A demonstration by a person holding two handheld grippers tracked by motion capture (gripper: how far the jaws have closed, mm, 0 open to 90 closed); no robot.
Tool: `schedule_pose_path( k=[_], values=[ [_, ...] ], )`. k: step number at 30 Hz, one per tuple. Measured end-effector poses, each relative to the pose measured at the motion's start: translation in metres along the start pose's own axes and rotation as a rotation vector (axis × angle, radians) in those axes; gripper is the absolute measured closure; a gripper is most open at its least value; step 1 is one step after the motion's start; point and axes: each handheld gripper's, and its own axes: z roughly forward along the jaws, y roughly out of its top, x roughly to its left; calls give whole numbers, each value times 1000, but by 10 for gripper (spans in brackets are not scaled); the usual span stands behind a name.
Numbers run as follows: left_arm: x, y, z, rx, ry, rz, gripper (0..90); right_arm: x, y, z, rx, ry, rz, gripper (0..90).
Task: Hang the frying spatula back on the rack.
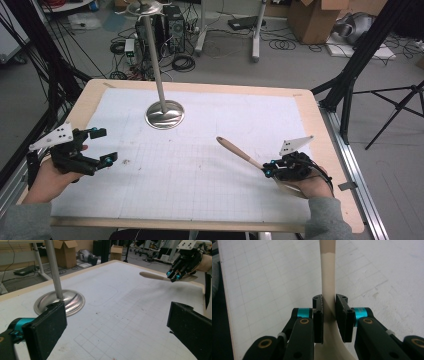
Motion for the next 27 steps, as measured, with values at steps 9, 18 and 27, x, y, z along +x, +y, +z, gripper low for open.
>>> schedule_pose_path(
  k=[9,18,27],
  values=[
    [0,-2,-2,3,1,-3,32,0,10,-4,-50,23,-22,778],
    [2,-3,-3,1,7,-10,32,-2,27,-15,-99,48,-50,779],
    [1,-4,-2,3,4,-9,32,-3,47,-31,-130,48,-87,778]
  ],
)
